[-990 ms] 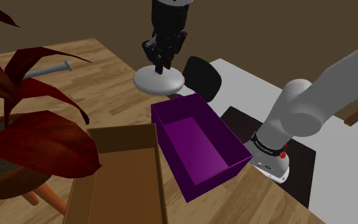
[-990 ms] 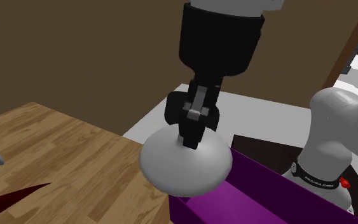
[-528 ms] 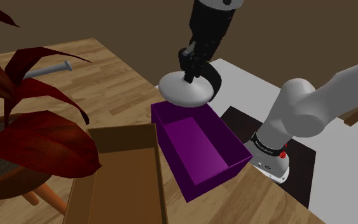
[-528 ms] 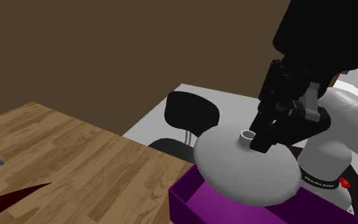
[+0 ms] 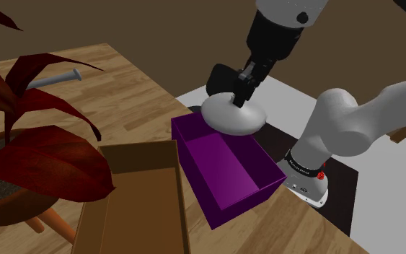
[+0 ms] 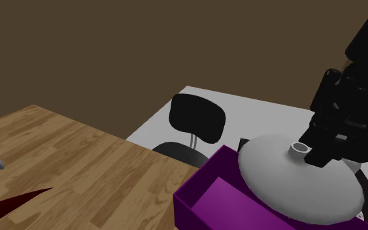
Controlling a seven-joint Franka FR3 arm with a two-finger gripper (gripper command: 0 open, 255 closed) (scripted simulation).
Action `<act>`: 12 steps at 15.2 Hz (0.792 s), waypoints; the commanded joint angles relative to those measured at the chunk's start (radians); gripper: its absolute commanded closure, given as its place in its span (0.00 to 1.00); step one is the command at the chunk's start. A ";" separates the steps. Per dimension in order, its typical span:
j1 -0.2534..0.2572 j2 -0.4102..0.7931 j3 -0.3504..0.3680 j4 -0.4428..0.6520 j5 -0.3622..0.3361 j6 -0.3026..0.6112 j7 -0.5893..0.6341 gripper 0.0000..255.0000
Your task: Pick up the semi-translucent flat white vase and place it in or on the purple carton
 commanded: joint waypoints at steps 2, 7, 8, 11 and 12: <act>0.005 -0.008 0.009 -0.044 0.008 0.037 0.002 1.00; 0.013 -0.019 0.023 -0.116 0.023 0.098 0.005 1.00; 0.015 -0.020 0.027 -0.130 0.026 0.110 0.005 1.00; 0.020 -0.024 0.037 -0.171 0.035 0.148 0.007 1.00; 0.022 -0.024 0.040 -0.184 0.038 0.161 0.008 1.00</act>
